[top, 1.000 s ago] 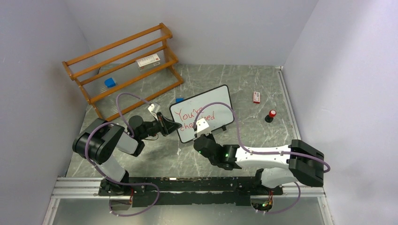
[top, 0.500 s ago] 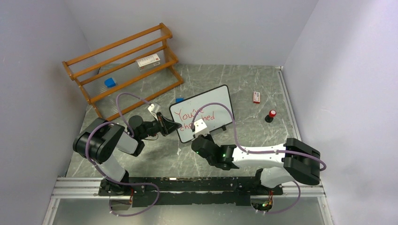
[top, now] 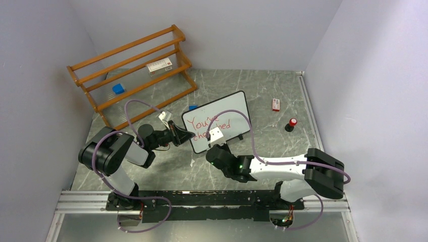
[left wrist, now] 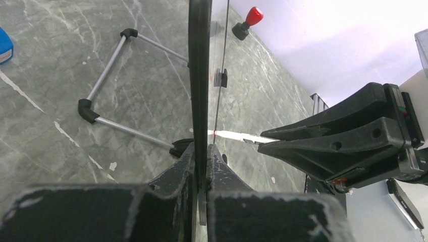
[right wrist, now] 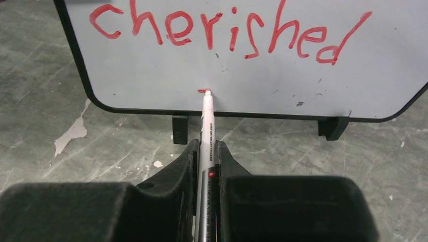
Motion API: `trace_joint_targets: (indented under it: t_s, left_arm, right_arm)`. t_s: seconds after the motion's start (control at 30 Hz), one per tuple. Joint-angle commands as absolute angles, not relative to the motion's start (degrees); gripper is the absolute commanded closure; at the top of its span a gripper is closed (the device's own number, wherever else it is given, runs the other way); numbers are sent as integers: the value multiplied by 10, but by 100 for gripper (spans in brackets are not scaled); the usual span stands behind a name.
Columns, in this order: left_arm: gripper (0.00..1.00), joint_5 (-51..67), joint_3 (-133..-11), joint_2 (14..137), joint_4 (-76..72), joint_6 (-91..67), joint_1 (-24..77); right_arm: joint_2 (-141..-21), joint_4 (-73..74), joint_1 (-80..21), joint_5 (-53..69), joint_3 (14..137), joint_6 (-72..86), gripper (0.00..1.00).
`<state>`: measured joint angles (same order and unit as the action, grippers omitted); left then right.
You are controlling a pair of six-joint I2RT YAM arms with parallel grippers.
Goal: Write a sentence on the whiteboard
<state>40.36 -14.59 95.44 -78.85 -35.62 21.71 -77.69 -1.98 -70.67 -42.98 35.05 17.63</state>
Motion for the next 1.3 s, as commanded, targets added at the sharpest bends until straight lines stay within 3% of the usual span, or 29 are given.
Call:
trace_joint_targets:
  t_s: [0.0, 0.57, 1.27]
  left_arm:
    - [95, 407, -140, 969, -849, -362, 207]
    - [95, 405, -143, 969, -839, -361, 205]
    - [95, 409, -146, 972, -838, -363, 203]
  right_arm:
    - [-766, -23, -697, -460, 349, 186, 100]
    - [-723, -32, -696, -425, 337, 175, 100]
    - [-761, -58, -693, -436, 346, 173, 100]
